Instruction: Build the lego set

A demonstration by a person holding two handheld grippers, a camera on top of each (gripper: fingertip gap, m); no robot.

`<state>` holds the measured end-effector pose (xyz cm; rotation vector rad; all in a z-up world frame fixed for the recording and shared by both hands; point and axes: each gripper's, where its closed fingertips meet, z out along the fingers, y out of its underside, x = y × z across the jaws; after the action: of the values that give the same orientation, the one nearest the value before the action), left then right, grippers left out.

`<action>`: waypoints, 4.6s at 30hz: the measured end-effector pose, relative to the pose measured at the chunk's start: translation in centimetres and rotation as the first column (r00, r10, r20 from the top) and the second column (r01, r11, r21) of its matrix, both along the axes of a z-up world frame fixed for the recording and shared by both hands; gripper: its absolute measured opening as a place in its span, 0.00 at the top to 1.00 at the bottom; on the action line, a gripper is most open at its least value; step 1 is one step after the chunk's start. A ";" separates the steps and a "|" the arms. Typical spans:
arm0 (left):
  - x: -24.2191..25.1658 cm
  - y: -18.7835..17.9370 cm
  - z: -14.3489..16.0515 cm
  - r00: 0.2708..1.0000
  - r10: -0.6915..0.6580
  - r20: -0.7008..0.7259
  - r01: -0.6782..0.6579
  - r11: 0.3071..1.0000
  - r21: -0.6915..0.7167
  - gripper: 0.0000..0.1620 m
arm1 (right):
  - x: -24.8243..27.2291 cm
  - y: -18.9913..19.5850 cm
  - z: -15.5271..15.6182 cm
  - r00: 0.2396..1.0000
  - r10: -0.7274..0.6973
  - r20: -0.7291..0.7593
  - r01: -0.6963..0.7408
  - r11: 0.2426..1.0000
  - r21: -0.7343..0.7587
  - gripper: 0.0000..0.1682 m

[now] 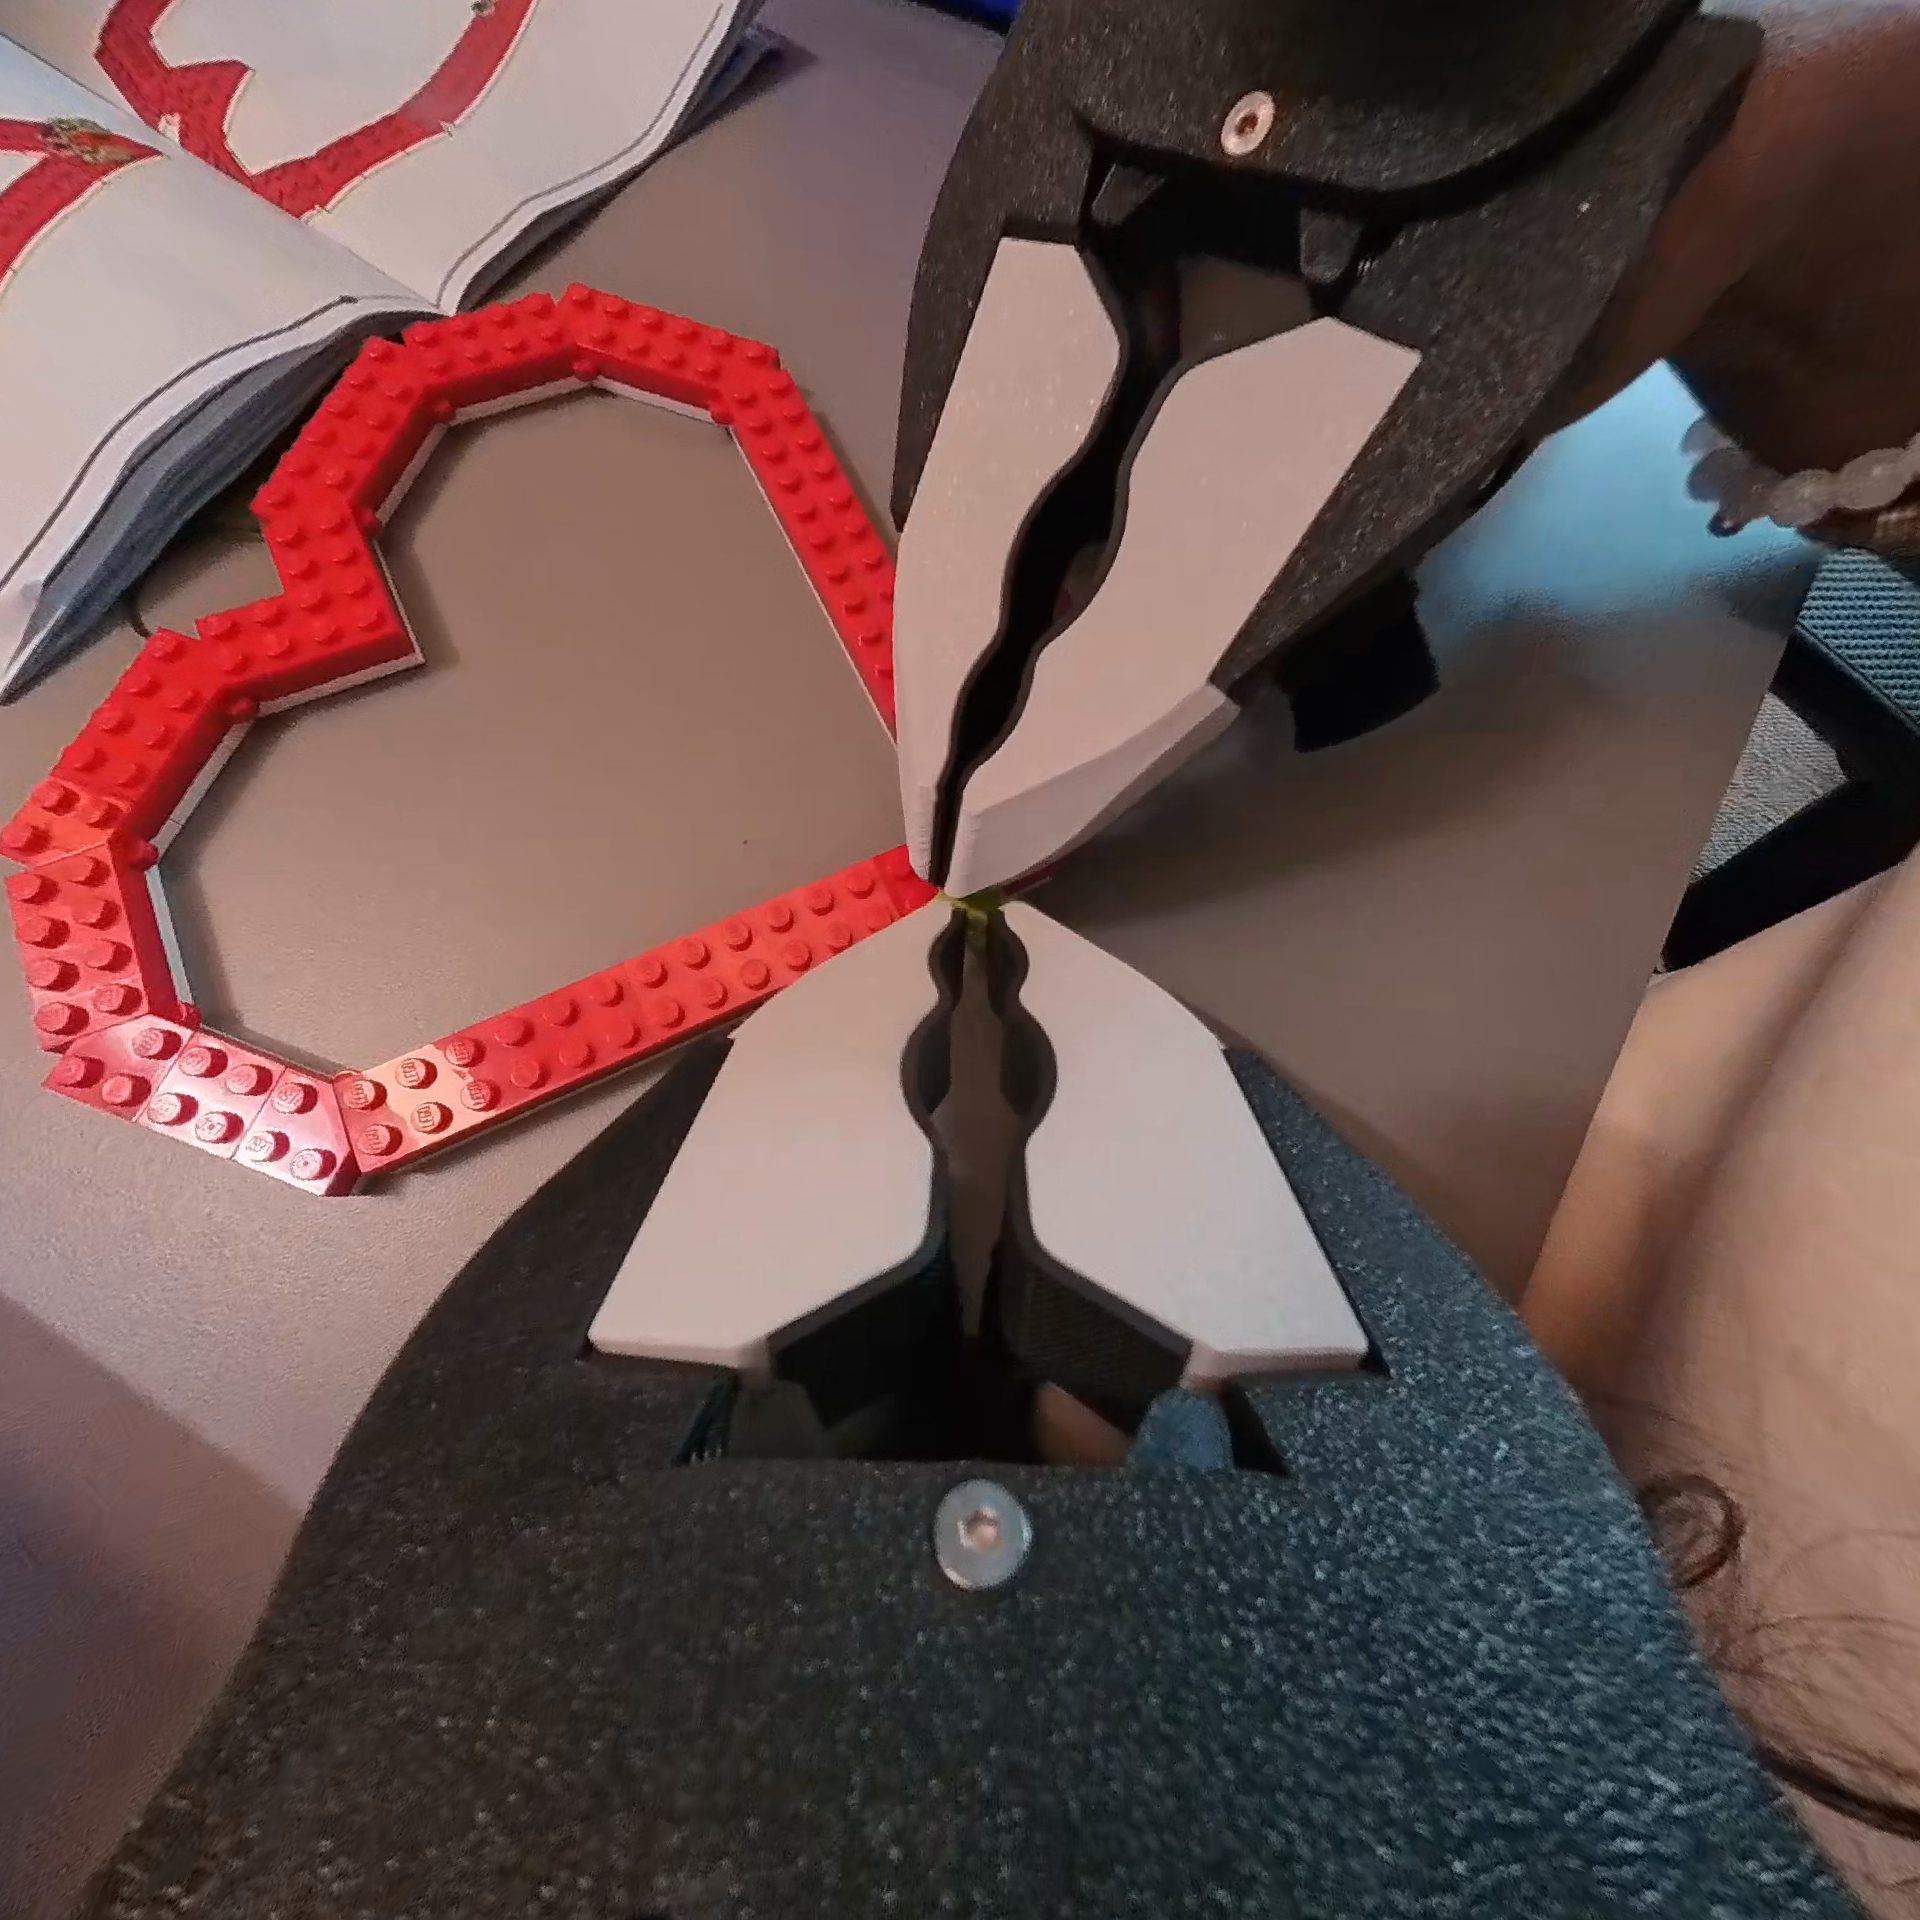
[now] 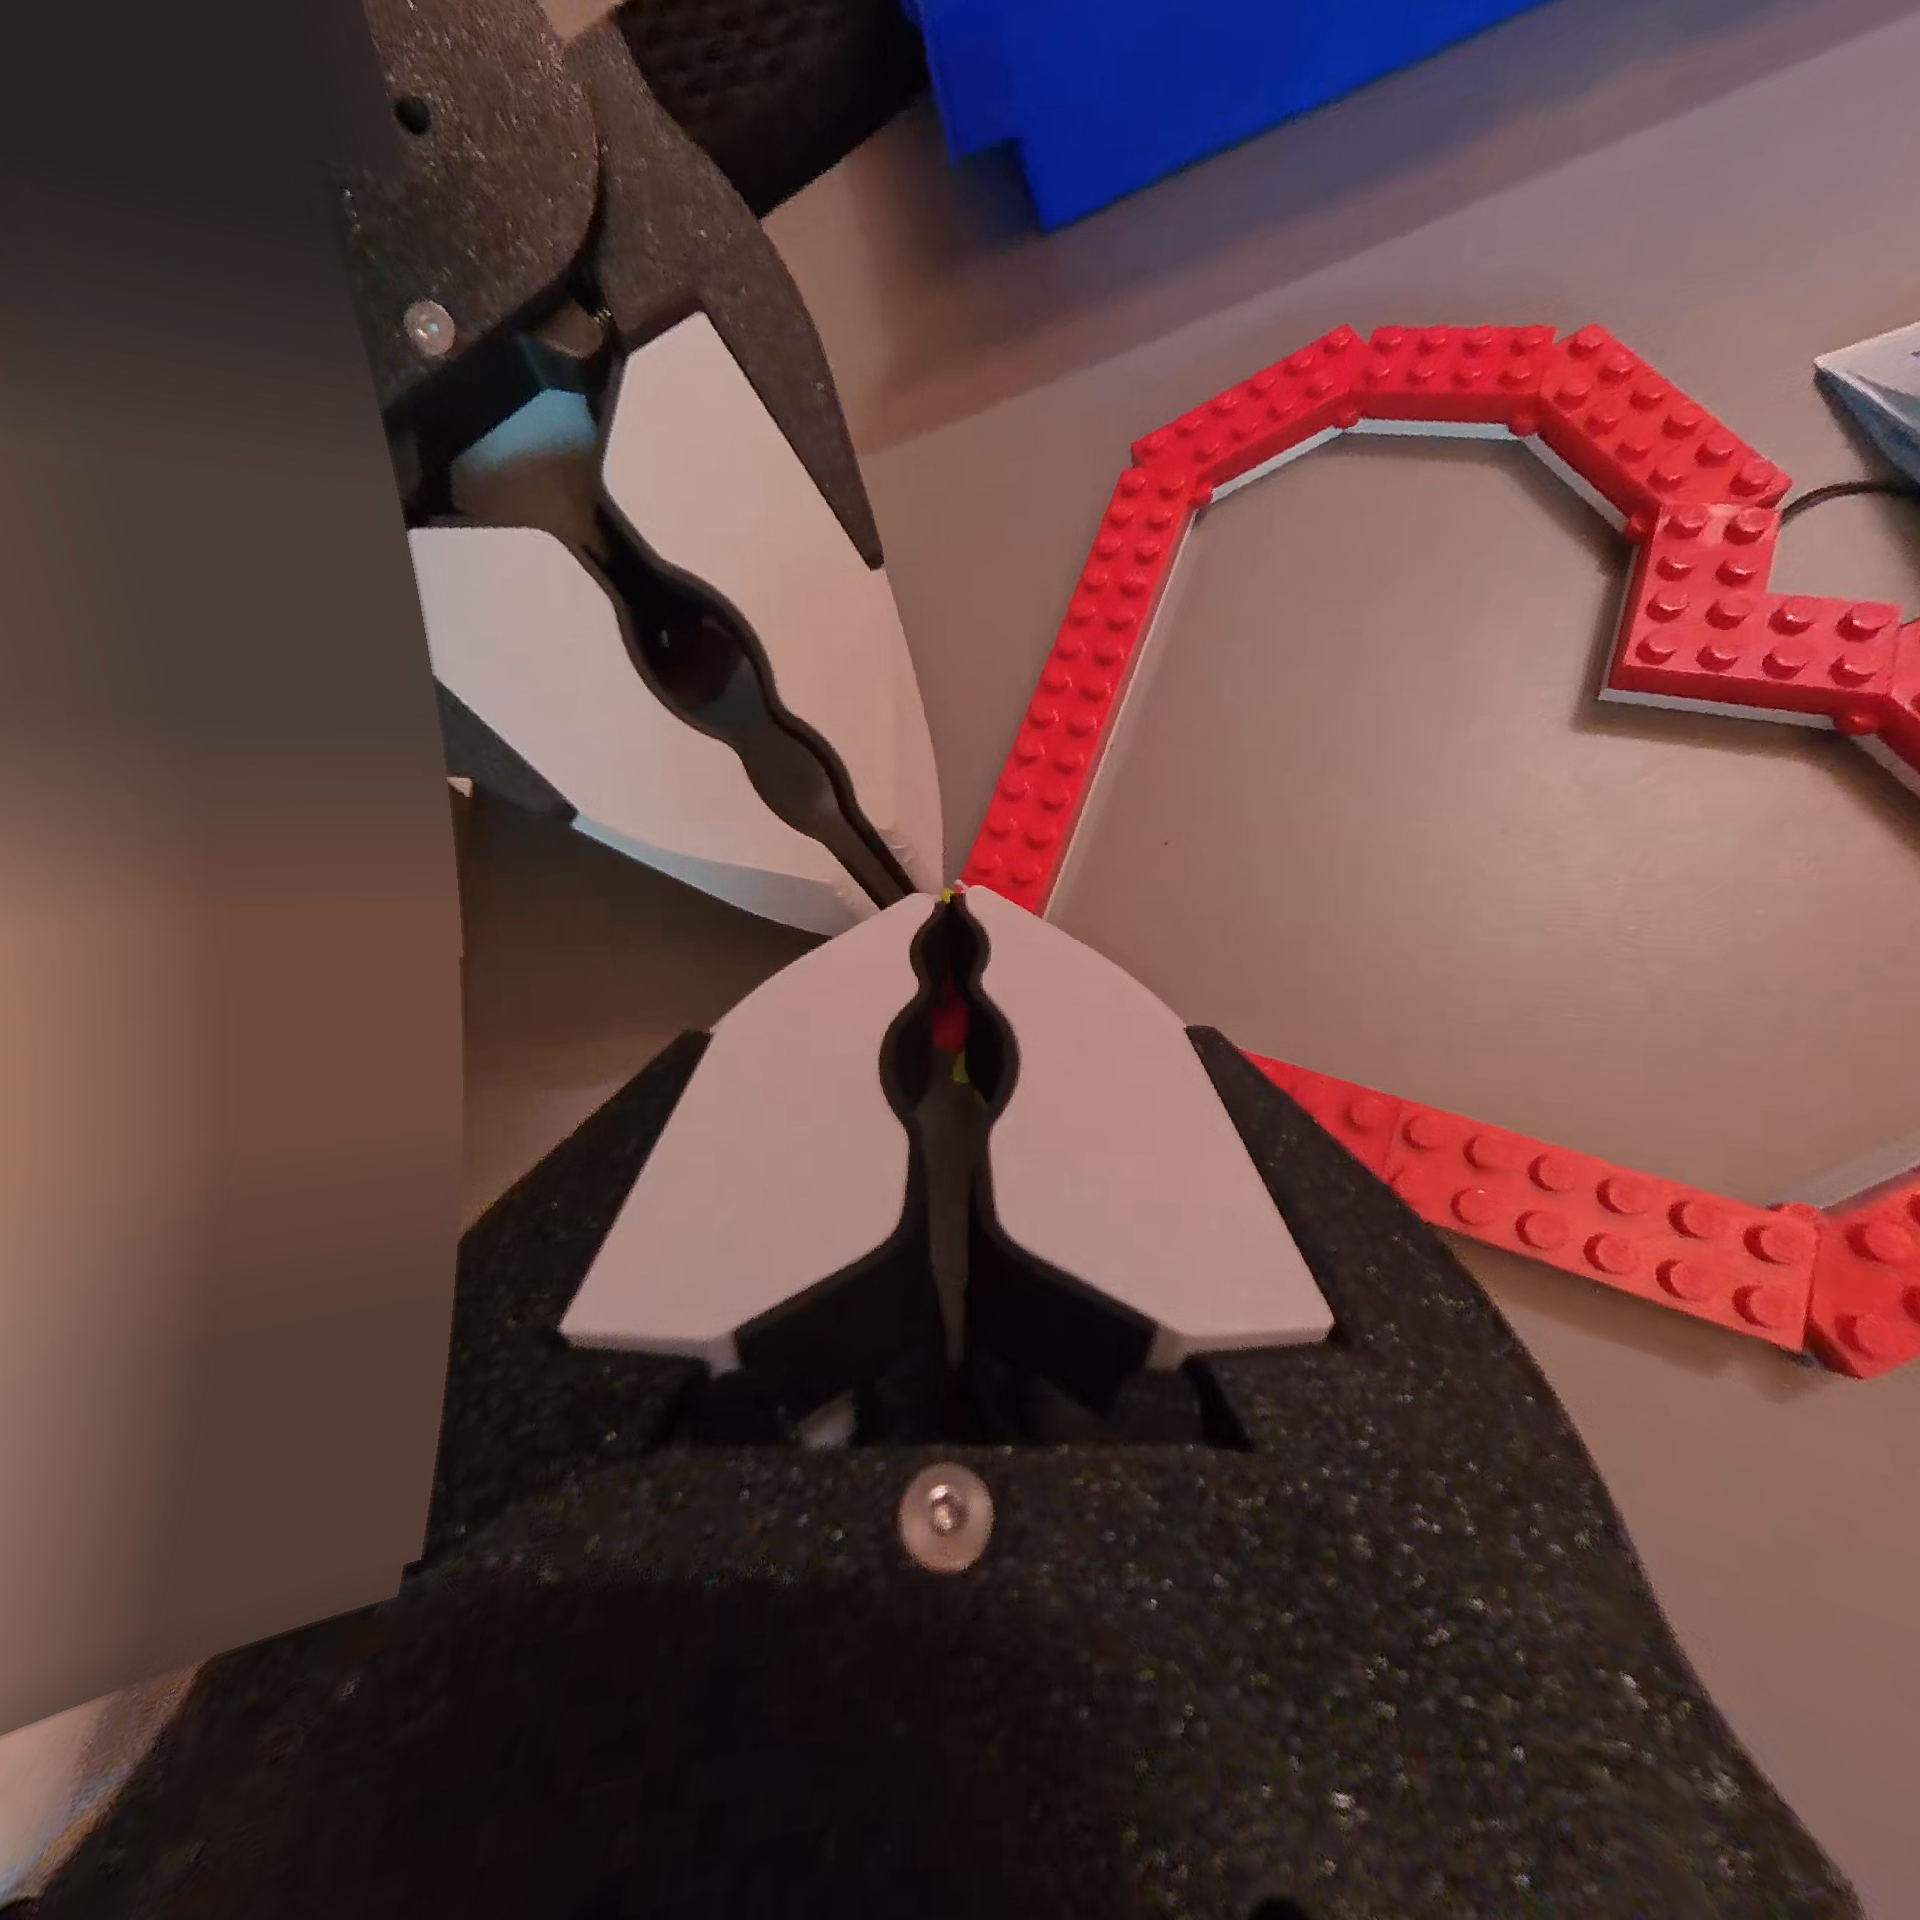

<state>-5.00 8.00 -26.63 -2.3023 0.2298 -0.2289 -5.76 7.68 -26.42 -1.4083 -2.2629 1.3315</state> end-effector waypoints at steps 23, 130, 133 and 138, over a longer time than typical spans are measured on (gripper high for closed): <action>1.2 -0.9 -0.7 0.966 -0.255 -0.043 0.254 0.967 -0.024 0.93 | 3.1 -0.9 -0.6 0.998 -0.002 0.069 -0.010 0.983 0.183 0.93; -2.1 -8.0 6.4 0.620 -0.205 -0.757 0.647 0.680 0.346 0.99 | -1.5 -9.0 5.9 0.976 0.189 -0.108 -0.207 0.959 -0.195 0.91; -2.2 -8.0 7.0 0.717 -0.201 -0.667 0.589 0.687 0.426 1.00 | -1.2 -8.9 6.7 0.969 0.191 -0.157 -0.220 0.956 -0.196 0.89; -2.4 -8.3 11.0 0.944 -0.251 -0.214 0.324 0.586 0.743 1.00 | -1.0 -8.0 9.4 0.848 0.230 -0.478 -0.226 0.972 0.068 0.90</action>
<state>-7.39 -0.32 -15.62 -1.3885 0.6253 -0.1482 -6.73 -0.31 -16.97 -0.6977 -2.1219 1.5291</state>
